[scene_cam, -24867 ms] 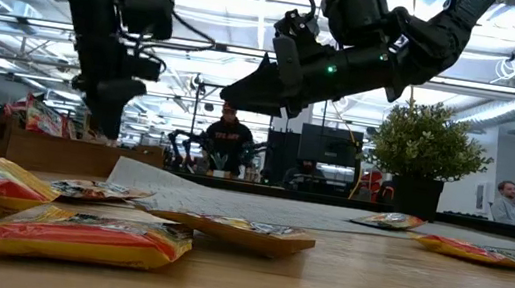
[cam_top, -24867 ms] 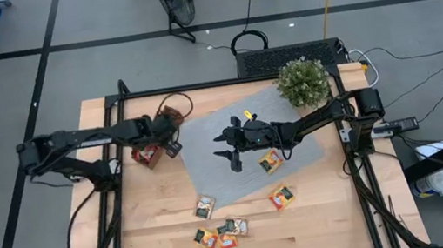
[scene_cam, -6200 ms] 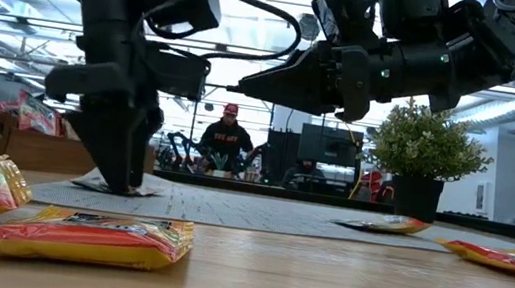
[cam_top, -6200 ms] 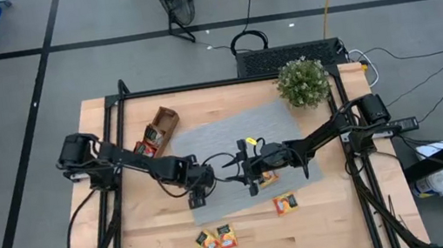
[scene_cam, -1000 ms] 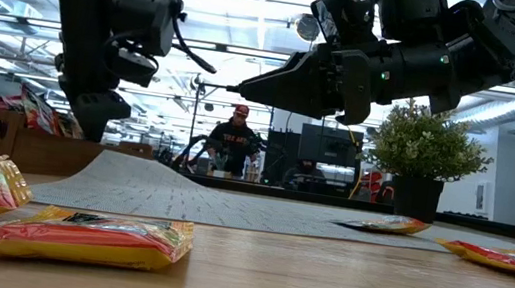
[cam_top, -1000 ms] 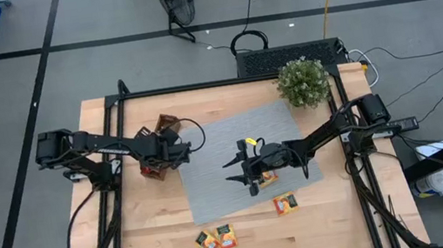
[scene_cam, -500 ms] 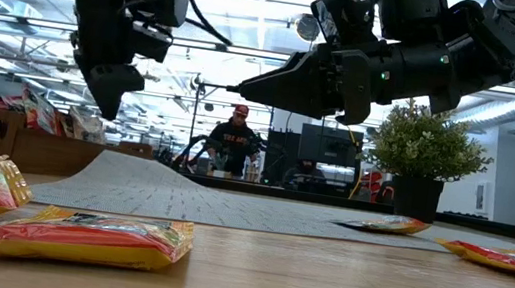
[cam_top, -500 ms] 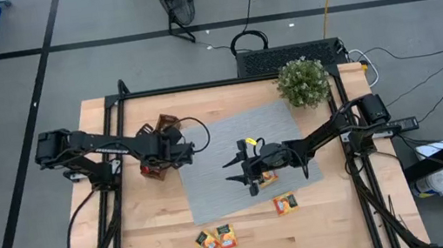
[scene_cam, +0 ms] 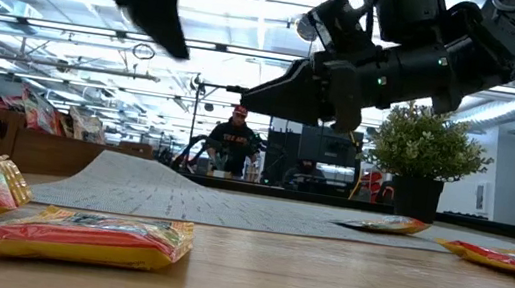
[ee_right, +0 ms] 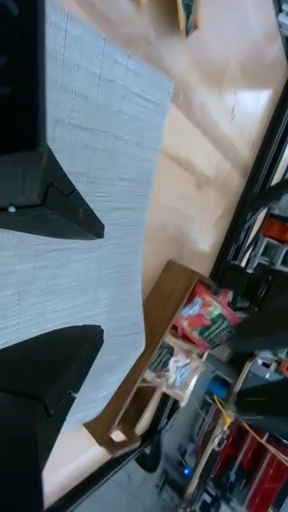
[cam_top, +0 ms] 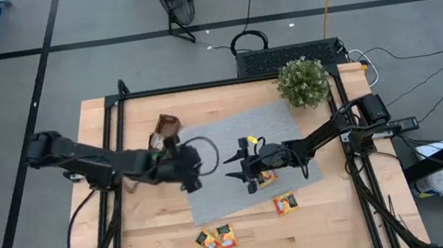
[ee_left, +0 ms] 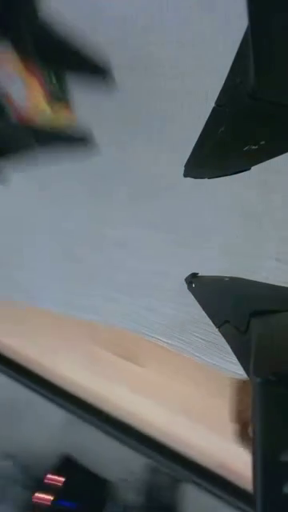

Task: Pick & Place Tea
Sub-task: Put the yellow tea bag into the right section of the wooden organizer

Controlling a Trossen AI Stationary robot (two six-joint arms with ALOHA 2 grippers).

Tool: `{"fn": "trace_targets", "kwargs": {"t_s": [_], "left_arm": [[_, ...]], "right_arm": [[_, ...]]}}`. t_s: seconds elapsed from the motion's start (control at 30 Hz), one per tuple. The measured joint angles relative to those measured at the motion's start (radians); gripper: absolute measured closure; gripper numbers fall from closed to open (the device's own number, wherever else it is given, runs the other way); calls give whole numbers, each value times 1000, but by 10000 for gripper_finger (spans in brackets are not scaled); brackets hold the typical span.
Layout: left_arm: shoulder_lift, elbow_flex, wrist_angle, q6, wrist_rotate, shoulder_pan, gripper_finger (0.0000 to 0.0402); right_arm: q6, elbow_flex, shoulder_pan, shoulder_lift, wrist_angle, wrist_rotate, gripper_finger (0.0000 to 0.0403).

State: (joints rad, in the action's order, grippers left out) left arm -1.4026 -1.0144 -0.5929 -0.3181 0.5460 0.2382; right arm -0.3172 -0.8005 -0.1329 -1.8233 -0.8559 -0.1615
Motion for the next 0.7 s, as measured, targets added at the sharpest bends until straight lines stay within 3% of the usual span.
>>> {"fn": "trace_targets", "kwargs": {"t_s": [0.2, 0.33, 0.47, 0.7], "left_arm": [[146, 97, 198, 47, 23, 109, 192], [257, 244, 362, 65, 23, 153, 192], [361, 407, 527, 80, 31, 166, 192], [510, 572, 604, 30, 85, 136, 192]], "right_arm": [[91, -1, 0, 70, 78, 50, 232], [147, 0, -7, 133, 166, 137, 232], [206, 0, -22, 169, 229, 137, 232], [360, -9, 74, 38, 204, 141, 232]]}}
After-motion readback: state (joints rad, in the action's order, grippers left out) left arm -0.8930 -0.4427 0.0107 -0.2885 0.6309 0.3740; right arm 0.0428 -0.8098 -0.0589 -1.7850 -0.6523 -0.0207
